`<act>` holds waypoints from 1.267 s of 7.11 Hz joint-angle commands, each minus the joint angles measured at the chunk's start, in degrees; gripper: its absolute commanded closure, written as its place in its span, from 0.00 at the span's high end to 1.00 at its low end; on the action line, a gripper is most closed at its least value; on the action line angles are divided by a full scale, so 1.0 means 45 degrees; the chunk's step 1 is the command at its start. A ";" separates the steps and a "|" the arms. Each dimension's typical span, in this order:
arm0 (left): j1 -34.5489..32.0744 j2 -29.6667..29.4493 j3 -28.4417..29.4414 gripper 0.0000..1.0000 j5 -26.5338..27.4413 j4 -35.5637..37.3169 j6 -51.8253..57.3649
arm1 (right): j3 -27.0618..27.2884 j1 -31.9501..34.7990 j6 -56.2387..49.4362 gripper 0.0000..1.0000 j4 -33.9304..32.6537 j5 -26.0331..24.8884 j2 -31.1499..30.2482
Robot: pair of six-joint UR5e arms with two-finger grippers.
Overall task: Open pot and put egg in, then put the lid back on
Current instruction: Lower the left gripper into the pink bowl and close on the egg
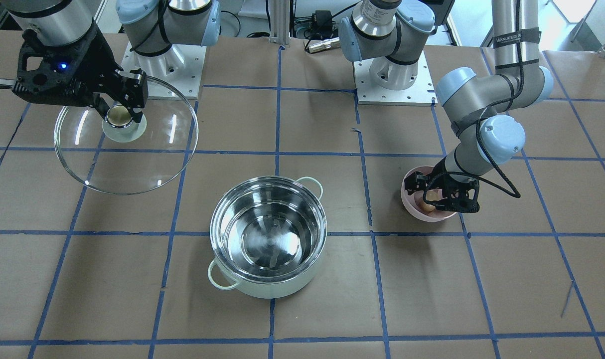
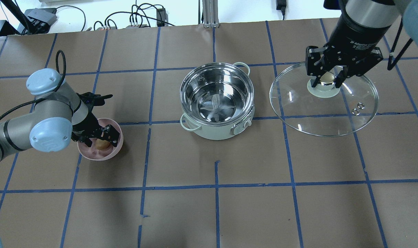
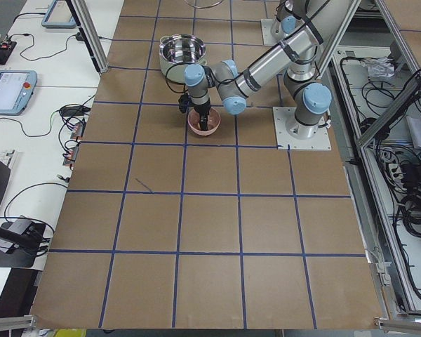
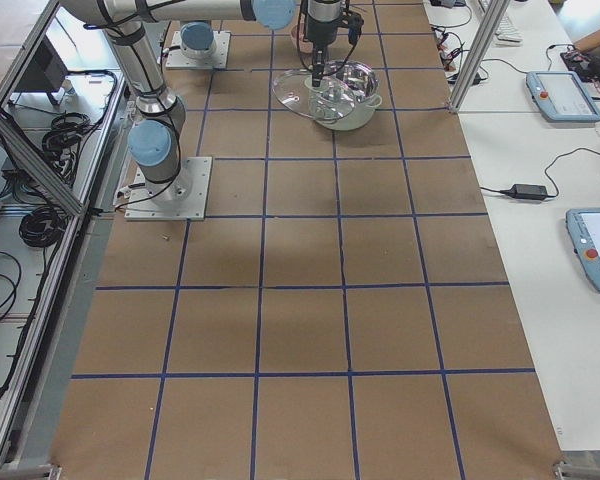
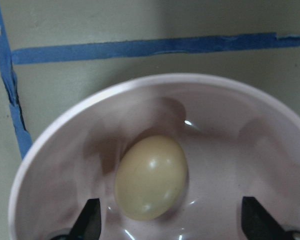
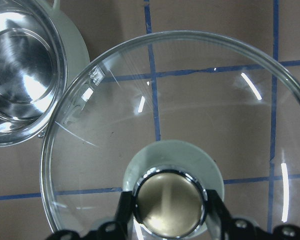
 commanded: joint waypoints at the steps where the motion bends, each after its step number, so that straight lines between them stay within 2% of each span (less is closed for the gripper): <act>1: -0.0003 -0.0020 0.0065 0.57 -0.0028 -0.0010 0.0007 | 0.0000 0.0002 -0.0014 0.21 -0.0007 0.0003 0.0000; 2: -0.0003 -0.0020 0.0066 0.46 -0.0028 -0.0010 0.0007 | 0.0000 -0.0017 -0.0072 0.22 -0.0007 -0.0016 0.0000; 3: -0.0003 -0.0020 0.0066 0.38 -0.0048 -0.0010 0.0026 | 0.0000 -0.0037 -0.0073 0.22 0.0013 -0.0055 0.0000; 9: -0.0003 -0.0040 0.0085 0.39 -0.0009 -0.0030 0.0046 | -0.0001 -0.0057 -0.0015 0.23 0.0013 0.0022 -0.0059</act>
